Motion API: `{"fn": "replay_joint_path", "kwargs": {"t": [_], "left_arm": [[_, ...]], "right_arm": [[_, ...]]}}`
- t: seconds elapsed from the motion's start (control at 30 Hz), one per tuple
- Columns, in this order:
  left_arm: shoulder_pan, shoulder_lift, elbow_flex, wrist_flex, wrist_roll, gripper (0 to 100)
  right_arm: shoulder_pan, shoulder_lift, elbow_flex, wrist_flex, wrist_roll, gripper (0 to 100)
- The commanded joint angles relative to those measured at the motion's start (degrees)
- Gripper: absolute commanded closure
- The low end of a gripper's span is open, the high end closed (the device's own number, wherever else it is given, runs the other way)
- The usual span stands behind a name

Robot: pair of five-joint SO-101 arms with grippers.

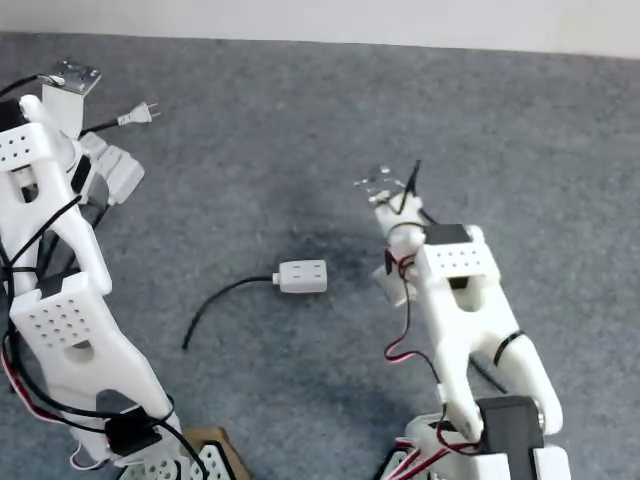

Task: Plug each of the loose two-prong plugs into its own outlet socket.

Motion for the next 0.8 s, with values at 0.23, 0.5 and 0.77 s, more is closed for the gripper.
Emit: {"fn": "replay_joint_path", "kwargs": {"t": [0.23,0.5,0.77], "left_arm": [[-2.15,-0.57,-1.71,-0.53,-0.79,81],[-2.86,-0.48,-1.71,-0.88,-0.79,81],[-2.33,-0.48,-1.71,-0.53,-0.62,81]], "right_arm": [[1.1,15.08,-16.4,12.44,18.37,64.1],[9.8,17.1,-24.92,18.33,21.98,64.1],[5.58,17.27,-15.87,9.19,21.45,64.2]]}}
